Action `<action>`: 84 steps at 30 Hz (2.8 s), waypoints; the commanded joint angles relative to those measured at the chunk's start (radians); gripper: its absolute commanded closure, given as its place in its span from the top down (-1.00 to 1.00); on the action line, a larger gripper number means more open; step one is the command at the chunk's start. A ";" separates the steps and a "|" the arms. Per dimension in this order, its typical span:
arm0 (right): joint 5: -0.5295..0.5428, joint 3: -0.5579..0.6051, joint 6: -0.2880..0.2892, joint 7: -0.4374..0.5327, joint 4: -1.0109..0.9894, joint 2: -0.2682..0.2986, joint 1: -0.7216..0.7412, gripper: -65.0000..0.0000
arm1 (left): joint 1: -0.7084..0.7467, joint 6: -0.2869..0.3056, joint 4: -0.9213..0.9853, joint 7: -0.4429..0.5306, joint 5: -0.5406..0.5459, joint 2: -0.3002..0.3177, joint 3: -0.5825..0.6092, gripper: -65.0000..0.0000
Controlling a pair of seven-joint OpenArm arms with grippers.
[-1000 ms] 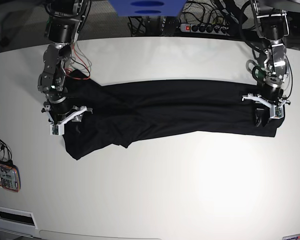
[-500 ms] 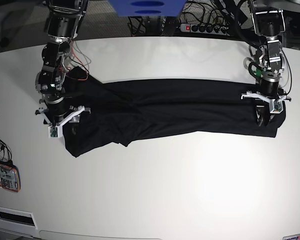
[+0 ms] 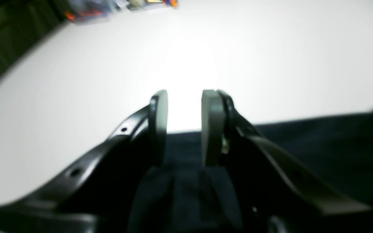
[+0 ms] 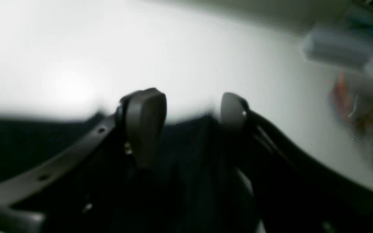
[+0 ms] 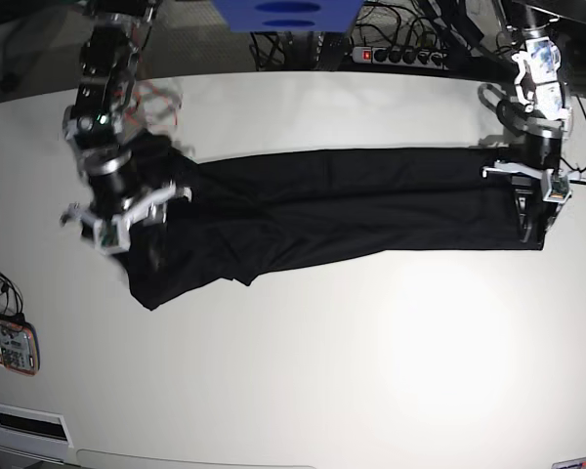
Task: Fold the T-shirt properly
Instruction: 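Pull the strip ends apart with both grippers to straighten it, then carry the strip end with the left gripper toward the right gripper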
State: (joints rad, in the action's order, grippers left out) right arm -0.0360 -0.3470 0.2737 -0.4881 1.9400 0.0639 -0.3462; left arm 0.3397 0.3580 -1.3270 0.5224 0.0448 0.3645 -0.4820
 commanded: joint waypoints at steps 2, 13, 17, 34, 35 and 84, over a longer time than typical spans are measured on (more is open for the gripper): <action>0.006 0.010 -0.001 0.070 0.019 0.003 0.009 -0.08 | 0.026 -0.003 -0.061 -0.032 0.011 0.009 -0.036 -0.30; 0.005 0.070 -0.001 0.200 0.029 0.003 -0.058 -0.08 | 0.032 0.003 -0.165 -0.328 0.172 0.024 -0.040 0.19; 0.005 0.073 -0.001 0.211 0.029 0.003 -0.084 -0.08 | 0.037 0.006 -0.164 -0.476 0.447 0.129 -0.039 0.19; 0.005 0.065 -0.001 0.199 0.025 0.004 -0.084 -0.08 | 0.092 0.161 0.011 -0.710 0.827 0.276 -0.053 0.19; 0.006 0.065 -0.001 0.199 0.025 0.004 -0.084 -0.08 | 0.092 0.164 0.022 -0.710 0.827 0.276 -0.054 0.19; 0.006 0.064 -0.001 0.199 0.025 0.004 -0.087 -0.08 | -0.034 0.161 -0.064 -0.718 0.637 0.127 -0.042 -1.00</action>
State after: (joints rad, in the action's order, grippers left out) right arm -0.0418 -0.2802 0.2749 -0.3164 1.9457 0.0635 -0.4377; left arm 0.3054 0.5068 -1.3796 -0.2150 0.6682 0.4885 -0.5247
